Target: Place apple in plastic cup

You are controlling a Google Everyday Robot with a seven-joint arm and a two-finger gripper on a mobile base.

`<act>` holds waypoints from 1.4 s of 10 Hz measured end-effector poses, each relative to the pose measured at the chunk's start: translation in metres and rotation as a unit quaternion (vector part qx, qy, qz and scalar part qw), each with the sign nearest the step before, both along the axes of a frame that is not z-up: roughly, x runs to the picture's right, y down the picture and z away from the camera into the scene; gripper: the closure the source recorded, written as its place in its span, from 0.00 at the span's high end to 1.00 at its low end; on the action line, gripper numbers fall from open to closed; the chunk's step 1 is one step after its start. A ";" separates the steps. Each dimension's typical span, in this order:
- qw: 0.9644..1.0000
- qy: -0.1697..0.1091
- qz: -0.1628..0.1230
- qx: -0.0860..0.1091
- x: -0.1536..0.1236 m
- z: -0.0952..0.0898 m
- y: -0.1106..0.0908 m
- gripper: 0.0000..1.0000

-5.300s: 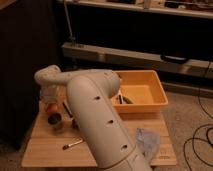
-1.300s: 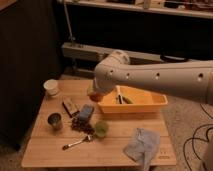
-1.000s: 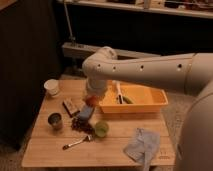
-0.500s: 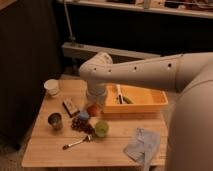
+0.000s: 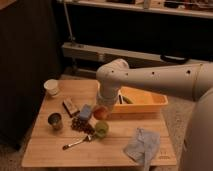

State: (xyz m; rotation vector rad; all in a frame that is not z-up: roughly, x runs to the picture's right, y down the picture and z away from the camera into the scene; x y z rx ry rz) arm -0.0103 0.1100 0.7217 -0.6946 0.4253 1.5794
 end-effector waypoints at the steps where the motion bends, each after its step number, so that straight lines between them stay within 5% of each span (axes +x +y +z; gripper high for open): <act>1: 1.000 -0.002 0.003 -0.006 0.002 0.004 0.006 0.00; 4: 1.000 -0.003 0.012 -0.025 0.009 0.013 0.028 0.00; 14: 0.999 0.001 -0.001 -0.033 0.009 0.002 0.044 0.00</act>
